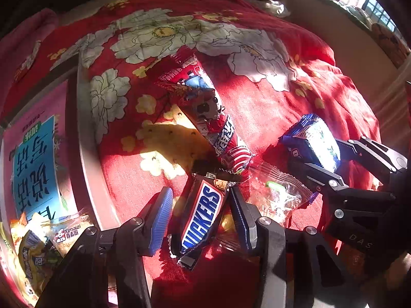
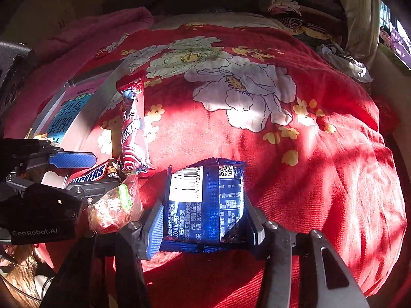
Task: Organize snacks
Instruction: 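Grasp the Snickers bar with the left tool while the right tool grasps the blue biscuit pack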
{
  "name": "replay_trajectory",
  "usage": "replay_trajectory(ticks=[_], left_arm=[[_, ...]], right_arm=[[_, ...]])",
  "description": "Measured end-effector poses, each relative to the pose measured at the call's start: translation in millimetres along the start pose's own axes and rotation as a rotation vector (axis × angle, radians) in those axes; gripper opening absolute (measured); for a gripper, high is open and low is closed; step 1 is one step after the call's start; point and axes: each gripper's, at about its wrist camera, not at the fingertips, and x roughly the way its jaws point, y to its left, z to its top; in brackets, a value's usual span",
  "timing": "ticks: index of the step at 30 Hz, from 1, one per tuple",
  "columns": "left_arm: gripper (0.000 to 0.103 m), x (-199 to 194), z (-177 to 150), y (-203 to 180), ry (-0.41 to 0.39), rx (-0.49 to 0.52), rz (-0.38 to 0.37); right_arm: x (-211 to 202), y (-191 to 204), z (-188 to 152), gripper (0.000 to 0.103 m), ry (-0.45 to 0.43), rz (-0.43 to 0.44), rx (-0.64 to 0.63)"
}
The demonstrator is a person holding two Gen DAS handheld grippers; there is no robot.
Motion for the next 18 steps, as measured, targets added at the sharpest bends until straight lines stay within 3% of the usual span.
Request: replay_trajectory(ticks=[3, 12, 18], left_arm=[[0.029, -2.4, 0.0, 6.4, -0.011, -0.015, 0.008], [0.029, -30.8, -0.7, 20.2, -0.082, -0.087, -0.086], [0.029, -65.1, -0.2, 36.5, -0.156, -0.117, -0.089]], right_arm=[[-6.0, -7.5, 1.6, 0.051, -0.032, 0.034, 0.039], [-34.6, -7.6, 6.7, 0.051, -0.168, 0.088, 0.059], [-54.3, 6.8, 9.7, 0.051, -0.239, 0.112, 0.024]])
